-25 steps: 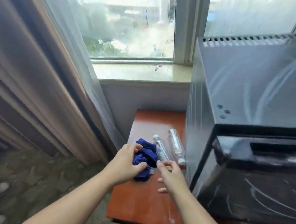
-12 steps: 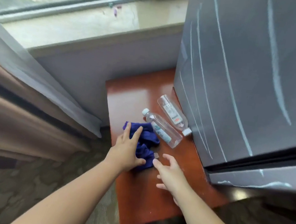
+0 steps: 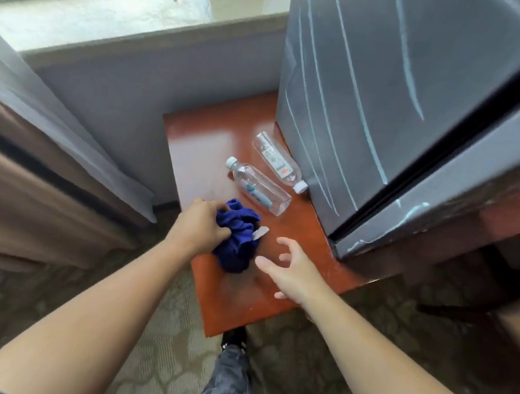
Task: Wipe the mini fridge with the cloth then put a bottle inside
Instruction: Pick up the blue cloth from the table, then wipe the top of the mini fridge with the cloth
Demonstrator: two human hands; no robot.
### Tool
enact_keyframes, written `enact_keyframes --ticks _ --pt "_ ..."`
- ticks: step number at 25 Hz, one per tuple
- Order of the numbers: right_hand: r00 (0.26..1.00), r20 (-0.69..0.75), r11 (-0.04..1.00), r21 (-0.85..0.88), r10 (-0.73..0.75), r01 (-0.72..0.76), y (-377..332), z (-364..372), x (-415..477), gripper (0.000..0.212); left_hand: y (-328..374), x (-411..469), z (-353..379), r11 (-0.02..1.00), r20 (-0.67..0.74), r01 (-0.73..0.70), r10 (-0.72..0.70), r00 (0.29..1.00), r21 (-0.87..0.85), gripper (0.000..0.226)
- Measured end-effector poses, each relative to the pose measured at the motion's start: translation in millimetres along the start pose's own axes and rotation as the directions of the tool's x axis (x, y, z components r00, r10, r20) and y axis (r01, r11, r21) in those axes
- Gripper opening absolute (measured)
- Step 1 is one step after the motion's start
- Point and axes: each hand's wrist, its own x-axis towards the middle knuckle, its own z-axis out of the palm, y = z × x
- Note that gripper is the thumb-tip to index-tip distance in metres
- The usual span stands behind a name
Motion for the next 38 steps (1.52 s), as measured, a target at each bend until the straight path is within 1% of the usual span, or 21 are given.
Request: enact_keyframes --ticks 3,5,7,10,12,15,18,19,21,23,24,28,29,31,32,33,34,35,36,37,38 --pt "0.99 0.005 0.986 -0.088 -0.144 0.144 12 -24 -31 0.093 37 -41 -16 0.993 0.003 -0.089 0.09 0.996 -0.081 0.026" --pt "0.967 0.003 0.961 -0.116 -0.254 0.253 30 -52 -60 0.1 72 -78 -17 0.982 -0.02 -0.147 0.145 0.989 -0.122 0.027" --pt "0.929 -0.034 0.924 -0.128 -0.368 0.361 52 -86 -90 0.104 111 -115 -13 0.964 -0.041 -0.23 0.226 0.973 -0.136 0.027" --pt "0.876 -0.105 0.882 -0.071 -0.471 0.466 89 -133 -131 0.116 173 -169 4 0.906 -0.078 -0.389 0.381 0.921 -0.168 0.029" --pt "0.854 -0.167 0.867 -0.022 -0.494 0.497 106 -157 -150 0.123 208 -197 13 0.868 -0.111 -0.469 0.457 0.883 -0.164 0.032" --pt "0.841 -0.134 0.849 0.005 -0.524 0.529 119 -191 -179 0.11 242 -229 29 0.839 -0.134 -0.494 0.475 0.87 -0.227 0.029" --pt "0.854 -0.102 0.853 0.066 -0.51 0.517 119 -208 -193 0.08 250 -239 41 0.831 -0.147 -0.49 0.467 0.872 -0.263 0.026" --pt "0.849 -0.145 0.852 0.064 -0.508 0.52 116 -209 -194 0.073 252 -238 41 0.828 -0.16 -0.487 0.46 0.873 -0.277 0.026" --pt "0.805 -0.276 0.831 0.041 -0.525 0.555 102 -208 -193 0.064 259 -232 32 0.812 -0.229 -0.511 0.461 0.858 -0.282 0.029" --pt "0.728 -0.379 0.778 0.03 -0.572 0.627 72 -213 -198 0.058 273 -226 8 0.788 -0.336 -0.58 0.5 0.798 -0.207 0.038" --pt "0.665 -0.434 0.735 0.011 -0.608 0.678 53 -218 -202 0.056 284 -223 -9 0.777 -0.393 -0.607 0.512 0.764 -0.167 0.043" --pt "0.335 -0.588 0.508 -0.153 -0.736 0.848 -28 -248 -226 0.057 328 -218 -78 0.731 -0.606 -0.678 0.506 0.613 -0.075 0.062" --pt "0.255 -0.605 0.457 -0.205 -0.754 0.865 -47 -257 -230 0.057 339 -216 -95 0.714 -0.632 -0.697 0.514 0.58 -0.058 0.063" --pt "0.141 -0.607 0.391 -0.301 -0.782 0.87 -74 -274 -233 0.055 358 -214 -121 0.693 -0.667 -0.72 0.52 0.534 -0.036 0.061" --pt "0.098 -0.594 0.364 -0.346 -0.798 0.865 -86 -283 -233 0.055 367 -212 -132 0.69 -0.693 -0.723 0.509 0.511 -0.027 0.059" --pt "0.079 -0.576 0.349 -0.375 -0.813 0.859 -96 -291 -232 0.056 375 -208 -140 0.69 -0.72 -0.724 0.493 0.488 -0.019 0.058" --pt "0.099 -0.543 0.354 -0.389 -0.834 0.851 -106 -300 -228 0.057 382 -200 -146 0.7 -0.735 -0.714 0.48 0.478 -0.007 0.058" --pt "0.163 -0.489 0.392 -0.412 -0.857 0.823 -114 -309 -220 0.06 386 -190 -149 0.729 -0.724 -0.685 0.479 0.496 0.013 0.059" --pt "0.271 -0.415 0.459 -0.467 -0.869 0.756 -120 -316 -213 0.062 389 -180 -150 0.775 -0.682 -0.631 0.487 0.546 0.047 0.06" --pt "0.406 -0.334 0.525 -0.56 -0.851 0.641 -125 -323 -205 0.067 392 -170 -149 0.824 -0.62 -0.558 0.486 0.616 0.092 0.06" --pt "0.528 -0.26 0.548 -0.659 -0.808 0.515 -127 -330 -198 0.073 394 -162 -147 0.863 -0.564 -0.488 0.467 0.68 0.126 0.062"
